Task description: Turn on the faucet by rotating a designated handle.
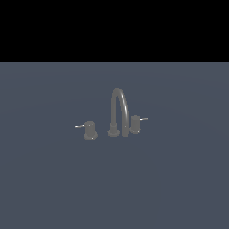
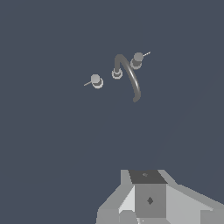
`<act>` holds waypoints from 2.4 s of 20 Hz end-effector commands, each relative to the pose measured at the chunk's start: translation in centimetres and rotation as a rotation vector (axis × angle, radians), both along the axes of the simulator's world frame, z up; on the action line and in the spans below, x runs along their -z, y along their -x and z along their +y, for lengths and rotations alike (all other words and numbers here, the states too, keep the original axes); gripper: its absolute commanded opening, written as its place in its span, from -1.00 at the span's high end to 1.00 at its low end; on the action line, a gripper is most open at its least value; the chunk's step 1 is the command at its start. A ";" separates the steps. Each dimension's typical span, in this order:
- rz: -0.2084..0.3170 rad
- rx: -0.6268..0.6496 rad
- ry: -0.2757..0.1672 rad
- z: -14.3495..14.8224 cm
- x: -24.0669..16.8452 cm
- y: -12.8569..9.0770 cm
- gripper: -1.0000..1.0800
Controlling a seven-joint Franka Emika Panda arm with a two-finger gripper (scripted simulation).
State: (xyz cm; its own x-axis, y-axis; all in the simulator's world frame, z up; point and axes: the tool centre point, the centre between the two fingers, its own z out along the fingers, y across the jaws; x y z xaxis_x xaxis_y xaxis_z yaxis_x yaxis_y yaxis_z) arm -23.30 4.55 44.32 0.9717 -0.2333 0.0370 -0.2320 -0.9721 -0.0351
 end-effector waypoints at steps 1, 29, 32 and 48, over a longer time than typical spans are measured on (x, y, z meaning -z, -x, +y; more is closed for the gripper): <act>0.003 0.053 0.000 1.0 1.8 -0.7 1.00; 0.031 0.596 -0.012 8.8 20.4 -11.6 1.00; 0.033 0.641 -0.013 9.1 22.0 -12.6 1.00; 0.043 0.867 -0.009 9.9 29.8 -18.1 1.00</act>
